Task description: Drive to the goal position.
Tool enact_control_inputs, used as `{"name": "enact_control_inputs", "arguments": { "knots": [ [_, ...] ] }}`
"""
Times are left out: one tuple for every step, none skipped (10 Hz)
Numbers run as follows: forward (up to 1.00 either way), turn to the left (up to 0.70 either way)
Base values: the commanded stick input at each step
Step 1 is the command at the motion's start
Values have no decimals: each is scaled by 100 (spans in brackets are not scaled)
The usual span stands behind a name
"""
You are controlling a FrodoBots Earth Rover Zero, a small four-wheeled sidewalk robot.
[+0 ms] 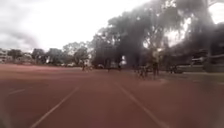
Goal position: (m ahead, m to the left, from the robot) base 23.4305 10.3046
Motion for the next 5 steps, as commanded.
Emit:
{"name": "enact_control_inputs", "arguments": {
  "knots": [
    [85, 0],
    [85, 0],
    [85, 0],
    [85, 0],
    [85, 0]
  ]
}}
